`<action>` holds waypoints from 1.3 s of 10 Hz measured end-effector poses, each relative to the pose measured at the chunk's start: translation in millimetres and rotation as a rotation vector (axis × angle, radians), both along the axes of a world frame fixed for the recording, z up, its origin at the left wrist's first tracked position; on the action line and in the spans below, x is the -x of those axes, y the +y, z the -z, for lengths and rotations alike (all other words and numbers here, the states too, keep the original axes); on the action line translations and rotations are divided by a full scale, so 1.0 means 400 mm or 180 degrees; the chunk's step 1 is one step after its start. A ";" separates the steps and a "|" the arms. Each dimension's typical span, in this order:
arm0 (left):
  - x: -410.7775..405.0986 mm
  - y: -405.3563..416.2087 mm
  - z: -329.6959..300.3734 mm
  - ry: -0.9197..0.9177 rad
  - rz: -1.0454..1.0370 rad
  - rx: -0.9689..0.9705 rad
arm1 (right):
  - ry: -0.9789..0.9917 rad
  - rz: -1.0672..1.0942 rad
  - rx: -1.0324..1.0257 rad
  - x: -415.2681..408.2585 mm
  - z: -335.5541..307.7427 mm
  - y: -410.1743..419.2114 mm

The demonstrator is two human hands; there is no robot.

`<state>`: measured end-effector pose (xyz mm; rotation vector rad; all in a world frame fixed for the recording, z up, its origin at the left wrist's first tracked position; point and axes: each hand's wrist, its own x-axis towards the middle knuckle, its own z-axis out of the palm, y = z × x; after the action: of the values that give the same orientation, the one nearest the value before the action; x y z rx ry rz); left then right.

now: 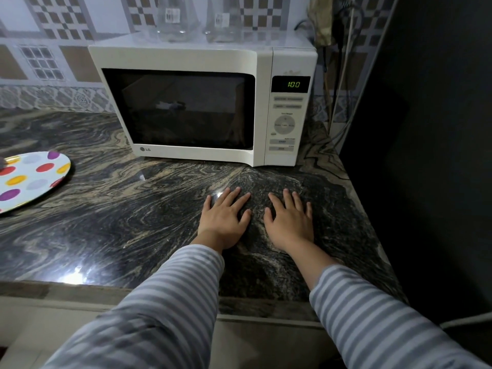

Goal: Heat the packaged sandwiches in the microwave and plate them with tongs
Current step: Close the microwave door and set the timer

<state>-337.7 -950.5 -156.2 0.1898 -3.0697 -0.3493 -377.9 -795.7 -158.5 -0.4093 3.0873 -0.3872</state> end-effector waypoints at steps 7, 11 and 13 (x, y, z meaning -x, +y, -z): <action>0.006 -0.001 0.004 0.0059 -0.0016 0.0030 | -0.0161 0.0094 0.0464 0.055 -0.058 -0.008; 0.007 -0.003 0.008 0.0346 -0.0081 -0.0213 | 0.0343 0.0335 0.0277 0.200 -0.124 -0.027; 0.005 -0.003 0.007 0.0376 -0.0095 -0.0268 | 0.0483 0.0317 0.0126 0.207 -0.128 -0.039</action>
<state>-339.8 -951.6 -158.9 0.2101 -2.9350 -0.4711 -460.6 -811.4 -107.4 -0.2995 3.2618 -0.4394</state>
